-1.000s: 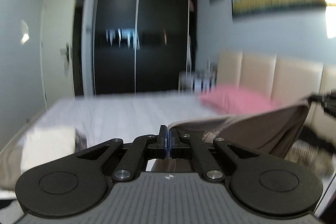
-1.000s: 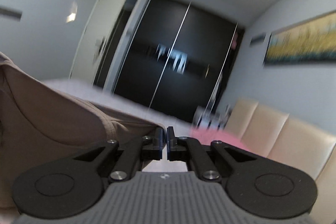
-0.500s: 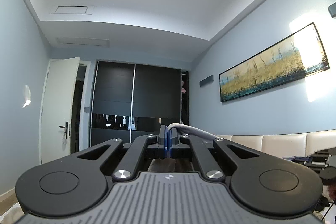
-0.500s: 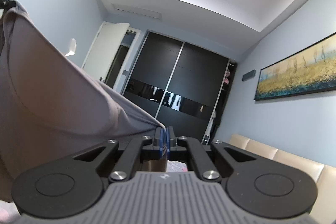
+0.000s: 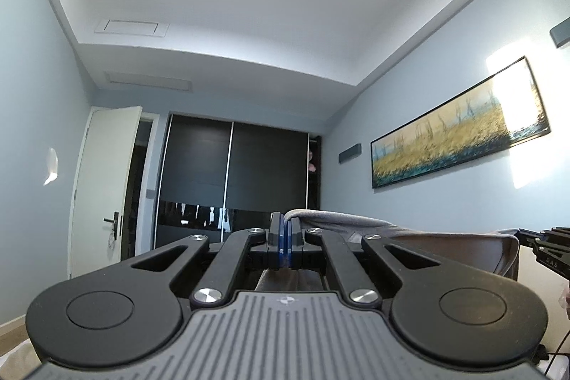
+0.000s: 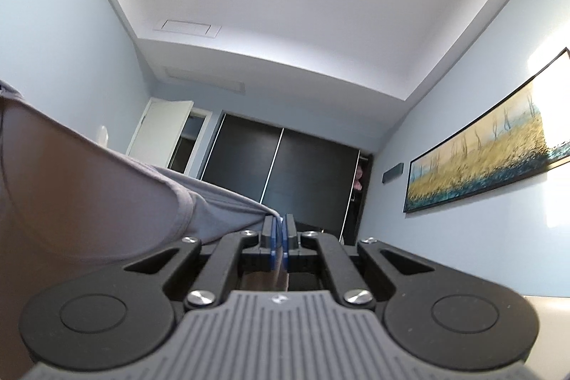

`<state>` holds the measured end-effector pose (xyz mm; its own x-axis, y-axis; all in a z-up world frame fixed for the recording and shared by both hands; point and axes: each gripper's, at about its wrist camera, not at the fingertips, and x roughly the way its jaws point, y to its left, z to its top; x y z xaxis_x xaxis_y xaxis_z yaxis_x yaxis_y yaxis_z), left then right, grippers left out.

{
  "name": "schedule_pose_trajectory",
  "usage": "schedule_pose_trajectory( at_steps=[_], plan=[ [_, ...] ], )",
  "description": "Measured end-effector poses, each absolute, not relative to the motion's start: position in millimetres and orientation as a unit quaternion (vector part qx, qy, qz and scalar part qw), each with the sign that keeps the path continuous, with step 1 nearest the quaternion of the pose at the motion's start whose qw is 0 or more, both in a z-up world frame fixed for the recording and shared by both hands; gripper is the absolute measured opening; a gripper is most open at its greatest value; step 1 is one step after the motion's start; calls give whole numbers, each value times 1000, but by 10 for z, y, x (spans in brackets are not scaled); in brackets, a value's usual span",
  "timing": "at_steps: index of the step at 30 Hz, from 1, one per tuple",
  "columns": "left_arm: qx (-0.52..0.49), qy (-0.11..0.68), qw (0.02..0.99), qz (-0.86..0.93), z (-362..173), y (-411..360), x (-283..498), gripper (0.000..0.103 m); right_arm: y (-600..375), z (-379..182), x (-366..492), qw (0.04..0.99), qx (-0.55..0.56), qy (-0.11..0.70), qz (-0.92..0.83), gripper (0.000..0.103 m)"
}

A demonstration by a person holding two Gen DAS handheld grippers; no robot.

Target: Fold clothes

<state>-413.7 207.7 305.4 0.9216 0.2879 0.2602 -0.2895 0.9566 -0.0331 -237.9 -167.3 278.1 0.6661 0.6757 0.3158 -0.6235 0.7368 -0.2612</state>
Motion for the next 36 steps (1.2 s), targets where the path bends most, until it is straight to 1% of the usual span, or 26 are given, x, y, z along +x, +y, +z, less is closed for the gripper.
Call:
schedule_pose_trajectory(
  at_steps=[8,12,17,22,28,36],
  plan=[
    [17,-155,979,132,3125,1939,-4279,0,-1773,2854,-2404,910,-40,-209,355,4],
    [12,-129,982,138,3103,2041,-4083,0,-1613,2792,-2248,912,-43,-187,363,4],
    [-7,-53,986,161,2896,2346,-3630,0,-1261,2499,-1896,914,-61,-120,382,4],
    [-28,47,981,184,2471,2756,-3065,0,-778,2088,-1433,911,-98,-44,397,4],
    [-51,169,963,206,1777,3272,-2287,0,-89,1439,-753,902,-154,47,400,4],
    [-64,280,931,223,919,3848,-1389,0,777,668,159,882,-205,163,392,4]
  ],
)
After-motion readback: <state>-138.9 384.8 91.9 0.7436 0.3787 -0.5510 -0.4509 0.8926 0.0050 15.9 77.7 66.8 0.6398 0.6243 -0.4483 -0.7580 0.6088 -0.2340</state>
